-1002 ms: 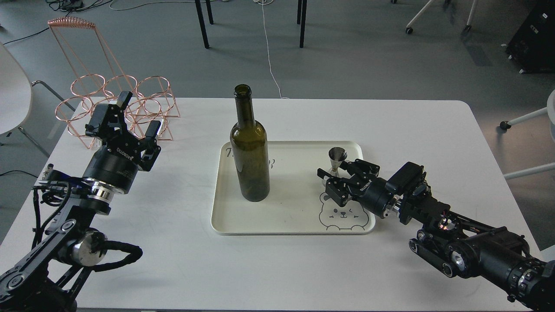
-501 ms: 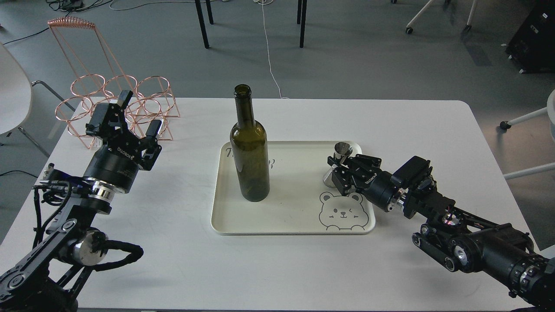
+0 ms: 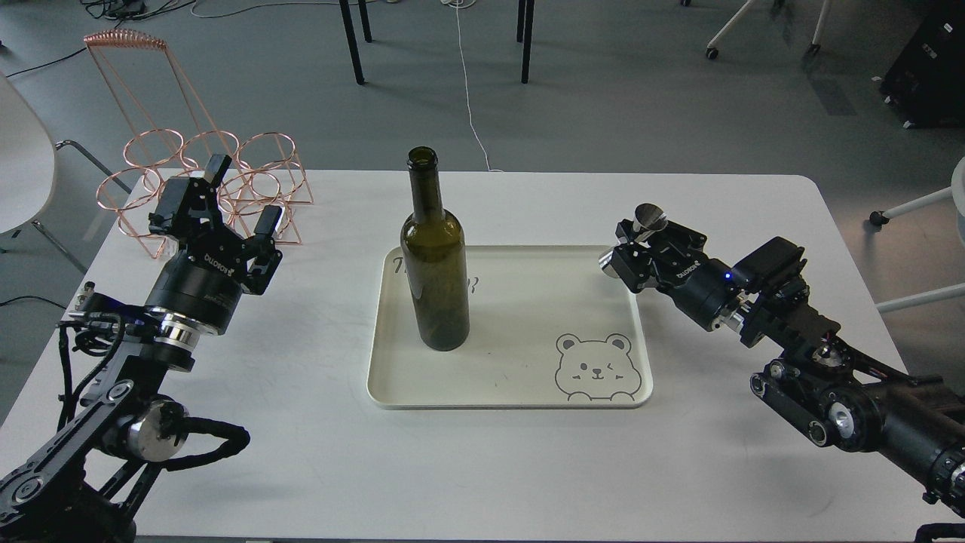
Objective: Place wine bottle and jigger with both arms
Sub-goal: 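Lift the jigger and carry it off the tray with the right gripper, then lower the jigger onto the table beside the tray and release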
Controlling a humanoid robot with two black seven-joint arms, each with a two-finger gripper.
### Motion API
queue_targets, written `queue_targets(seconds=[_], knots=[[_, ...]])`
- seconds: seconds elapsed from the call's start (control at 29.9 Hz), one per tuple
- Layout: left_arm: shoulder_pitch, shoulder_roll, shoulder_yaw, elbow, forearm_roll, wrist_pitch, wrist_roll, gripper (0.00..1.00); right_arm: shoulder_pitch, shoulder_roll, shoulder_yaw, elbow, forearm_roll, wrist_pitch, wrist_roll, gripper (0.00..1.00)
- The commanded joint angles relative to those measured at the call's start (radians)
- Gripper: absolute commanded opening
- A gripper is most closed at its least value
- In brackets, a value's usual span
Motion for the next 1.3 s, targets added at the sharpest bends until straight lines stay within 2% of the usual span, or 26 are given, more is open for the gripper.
queue_targets(seconds=[0.0, 0.27, 0.77, 1.07, 1.27], knots=[[0.000, 0.000, 0.000, -0.005, 0.000, 0.000, 0.000, 0.98, -0.013, -0.063, 0.017, -0.002, 0.080, 0.000, 0.000, 0.12], [0.000, -0.003, 0.003, -0.011, 0.000, -0.002, 0.002, 0.98, -0.088, -0.146, 0.013, -0.017, 0.180, 0.000, 0.000, 0.12], [0.003, -0.005, 0.003, -0.027, 0.000, -0.002, 0.003, 0.98, -0.141, -0.132, -0.020, -0.138, 0.249, 0.000, 0.000, 0.13], [0.003, -0.006, 0.003, -0.028, 0.000, -0.002, 0.003, 0.98, -0.141, -0.132, -0.037, -0.141, 0.250, 0.000, 0.000, 0.13], [0.003, -0.012, 0.003, -0.028, 0.000, -0.002, 0.003, 0.98, -0.141, -0.123, -0.035, -0.143, 0.250, 0.000, 0.000, 0.19]])
